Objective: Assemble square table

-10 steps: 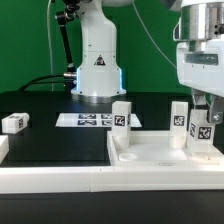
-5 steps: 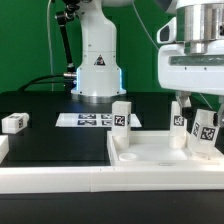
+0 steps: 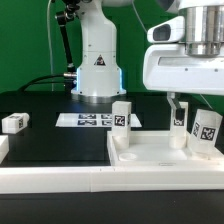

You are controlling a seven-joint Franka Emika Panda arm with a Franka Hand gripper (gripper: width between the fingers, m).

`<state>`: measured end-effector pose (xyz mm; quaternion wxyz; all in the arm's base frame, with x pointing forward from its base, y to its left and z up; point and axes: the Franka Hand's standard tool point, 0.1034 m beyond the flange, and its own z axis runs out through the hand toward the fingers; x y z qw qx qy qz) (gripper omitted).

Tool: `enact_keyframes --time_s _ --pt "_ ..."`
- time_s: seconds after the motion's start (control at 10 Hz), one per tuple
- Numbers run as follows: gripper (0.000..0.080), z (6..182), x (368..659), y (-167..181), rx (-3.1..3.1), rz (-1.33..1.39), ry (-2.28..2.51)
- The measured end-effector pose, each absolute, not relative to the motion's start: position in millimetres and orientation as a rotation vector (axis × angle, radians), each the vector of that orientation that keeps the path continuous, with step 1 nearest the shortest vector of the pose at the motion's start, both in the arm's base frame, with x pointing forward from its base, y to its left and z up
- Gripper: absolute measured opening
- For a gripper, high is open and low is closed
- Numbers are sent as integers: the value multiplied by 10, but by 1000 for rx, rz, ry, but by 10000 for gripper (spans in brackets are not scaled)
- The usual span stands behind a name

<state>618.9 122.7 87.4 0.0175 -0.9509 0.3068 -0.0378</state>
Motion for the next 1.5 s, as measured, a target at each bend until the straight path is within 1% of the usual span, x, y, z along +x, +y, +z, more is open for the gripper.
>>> enact_keyframes --time_s 0.5,0.6,0.8,0.9,1.0,1.1,1.2,1.5 --pt "649 864 6176 1262 -3101 -124 441" --pt "649 864 6176 1257 -3147 -131 228" --pt "649 866 6182 1251 -3156 -134 142" --pt "539 866 6182 1251 -3156 -134 145" --pt "362 866 6182 1250 -3156 -134 145" --pt "362 866 6182 1249 -3154 -134 161" --pt "288 866 6183 1248 -3152 -135 184" --pt "289 867 6183 1244 -3129 -136 376"
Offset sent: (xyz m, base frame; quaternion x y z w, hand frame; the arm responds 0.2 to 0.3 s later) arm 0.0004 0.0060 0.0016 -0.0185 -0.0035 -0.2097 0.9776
